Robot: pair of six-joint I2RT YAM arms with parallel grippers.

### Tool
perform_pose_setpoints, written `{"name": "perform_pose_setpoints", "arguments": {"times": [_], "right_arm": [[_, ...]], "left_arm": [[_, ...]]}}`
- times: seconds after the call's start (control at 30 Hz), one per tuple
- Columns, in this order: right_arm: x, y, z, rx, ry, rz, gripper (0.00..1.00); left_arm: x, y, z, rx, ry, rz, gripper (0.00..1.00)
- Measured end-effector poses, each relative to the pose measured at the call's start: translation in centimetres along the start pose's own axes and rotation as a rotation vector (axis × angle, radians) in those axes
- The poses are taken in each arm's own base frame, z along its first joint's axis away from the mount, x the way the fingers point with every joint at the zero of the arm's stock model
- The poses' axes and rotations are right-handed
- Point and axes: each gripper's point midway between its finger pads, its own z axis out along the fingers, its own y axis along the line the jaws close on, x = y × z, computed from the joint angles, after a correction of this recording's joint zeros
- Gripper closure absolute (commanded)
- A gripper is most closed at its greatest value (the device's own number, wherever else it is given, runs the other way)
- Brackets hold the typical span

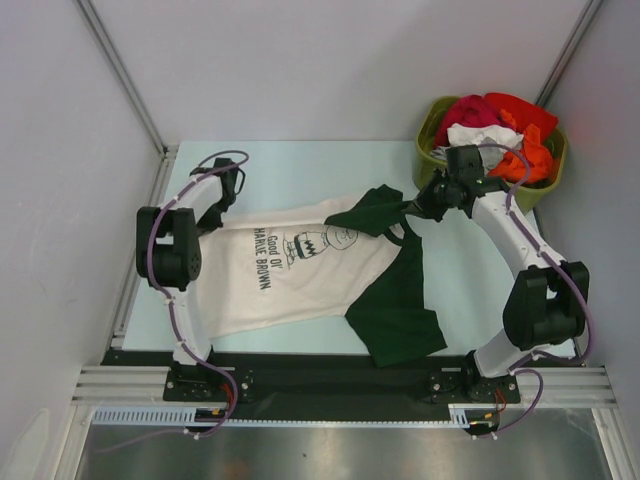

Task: Fold and stack the t-shirts
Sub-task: Fold the tshirt

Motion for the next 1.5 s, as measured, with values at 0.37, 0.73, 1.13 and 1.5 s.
{"name": "perform_pose_setpoints", "arguments": {"times": [0.37,0.73,1.13,1.5], "right_arm": [[4.6,-2.7,-0.7,0.037,0.061,0.021,1.0],[6.5,-4.8,-0.2,0.083,0.093,0.038,1.0],[6.5,-5.4,-0.1,0.097,0.091,0.038,1.0],[6.7,-5.9,0.0,0.101,0.102,0.029,1.0]], "left_arm": [[2.2,0.0,1.1,-0.012,0.055,0.002,1.0],[2.3,0.0,1.3,-0.021,0.054,-0.013,0.99],[4.3,2.2,1.2,0.001,0.098,-0.152,0.38],[7.3,3.6,-1.8,0.487,0.165,-0.752,0.4]]}}
